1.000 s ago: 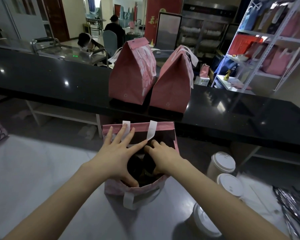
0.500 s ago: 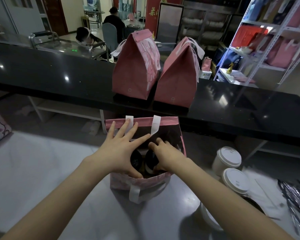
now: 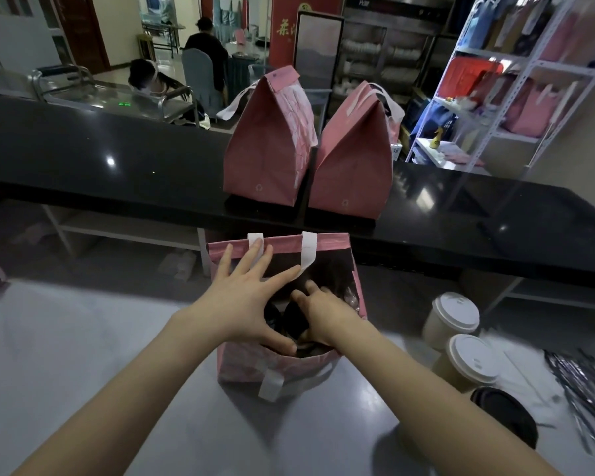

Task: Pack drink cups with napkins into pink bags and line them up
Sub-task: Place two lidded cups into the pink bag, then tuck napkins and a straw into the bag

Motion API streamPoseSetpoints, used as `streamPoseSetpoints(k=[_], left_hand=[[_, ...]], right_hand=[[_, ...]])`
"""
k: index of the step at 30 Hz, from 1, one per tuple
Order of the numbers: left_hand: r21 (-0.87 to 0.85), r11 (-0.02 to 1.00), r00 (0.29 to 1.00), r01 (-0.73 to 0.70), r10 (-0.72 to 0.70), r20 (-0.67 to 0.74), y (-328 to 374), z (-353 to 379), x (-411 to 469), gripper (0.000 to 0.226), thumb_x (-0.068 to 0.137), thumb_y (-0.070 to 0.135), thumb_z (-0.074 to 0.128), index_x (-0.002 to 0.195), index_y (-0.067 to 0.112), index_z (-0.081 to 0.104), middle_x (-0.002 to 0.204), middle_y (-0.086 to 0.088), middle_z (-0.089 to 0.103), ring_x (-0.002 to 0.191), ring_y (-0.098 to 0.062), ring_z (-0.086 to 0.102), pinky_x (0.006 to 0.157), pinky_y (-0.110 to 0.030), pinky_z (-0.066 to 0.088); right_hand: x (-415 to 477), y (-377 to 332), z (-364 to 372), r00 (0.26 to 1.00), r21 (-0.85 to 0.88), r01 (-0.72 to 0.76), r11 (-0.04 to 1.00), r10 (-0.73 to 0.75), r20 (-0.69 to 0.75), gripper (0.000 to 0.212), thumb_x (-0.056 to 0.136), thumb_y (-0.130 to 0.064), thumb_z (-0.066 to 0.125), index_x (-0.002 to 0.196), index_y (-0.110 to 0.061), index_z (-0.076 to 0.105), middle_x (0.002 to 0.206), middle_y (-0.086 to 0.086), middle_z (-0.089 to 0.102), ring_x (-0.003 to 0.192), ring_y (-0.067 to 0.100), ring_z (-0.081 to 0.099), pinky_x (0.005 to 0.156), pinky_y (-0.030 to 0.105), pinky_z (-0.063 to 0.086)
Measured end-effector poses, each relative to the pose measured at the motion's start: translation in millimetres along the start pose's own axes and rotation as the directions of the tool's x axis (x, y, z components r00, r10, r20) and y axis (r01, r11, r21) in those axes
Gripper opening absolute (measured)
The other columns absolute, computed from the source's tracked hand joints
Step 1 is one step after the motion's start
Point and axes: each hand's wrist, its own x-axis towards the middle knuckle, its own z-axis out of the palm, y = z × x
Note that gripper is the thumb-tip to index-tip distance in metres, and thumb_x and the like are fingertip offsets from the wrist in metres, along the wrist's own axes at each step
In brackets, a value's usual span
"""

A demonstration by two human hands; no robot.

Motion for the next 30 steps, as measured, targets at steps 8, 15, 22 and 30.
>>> streamPoseSetpoints(k=[8,15,22,30], left_hand=[[-0.138,0.99,0.999,0.014,-0.01,0.034,-22,-8,1,0.112,0.047,0.103,0.023,0.144,0.056,-0.01,0.161,0.0,-0.017,0.137,-0.016,-0.039,0.106,-0.047,-0.031],[-0.142,0.99,1.0,0.01,-0.014,-0.024,-22,-4,-7,0.109,0.056,0.091,0.048,0.142,0.058,-0.01,0.161,0.004,-0.017,0.14,-0.016,-0.034,0.11,-0.056,-0.025],[-0.087,0.99,0.982,0.112,-0.124,-0.143,4,2,-1,0.089,0.08,0.078,0.04,0.146,0.049,-0.013,0.162,0.006,-0.011,0.147,-0.021,-0.02,0.113,-0.06,-0.011],[-0.192,0.981,0.951,0.023,-0.081,-0.298,46,-21,2,0.077,0.08,0.07,0.047,0.148,0.038,0.028,0.157,0.005,0.024,0.149,-0.022,0.002,0.117,-0.058,0.003]], right_hand=[[-32,10,-43,0.984,0.057,0.058,0.997,-0.048,-0.171,0.049,0.09,-0.052,0.055,0.13,-0.025,0.052,0.124,-0.002,0.052,0.109,0.018,0.055,0.088,0.035,0.049],[-87,42,-58,0.948,-0.155,0.12,0.981,-0.16,-0.276,0.05,0.084,-0.067,0.046,0.109,-0.029,0.066,0.109,-0.009,0.063,0.11,0.011,0.049,0.103,0.029,0.032],[-73,63,-45,0.854,-0.294,-0.01,0.956,-0.145,-0.5,0.012,0.073,-0.012,0.075,0.083,-0.019,0.07,0.076,-0.002,0.068,0.081,0.021,0.063,0.089,0.032,0.047],[-79,93,-31,0.721,-0.179,0.194,0.964,-0.264,-0.64,0.027,0.078,-0.012,0.074,0.104,-0.013,0.069,0.106,0.005,0.067,0.101,0.023,0.061,0.096,0.035,0.046]])
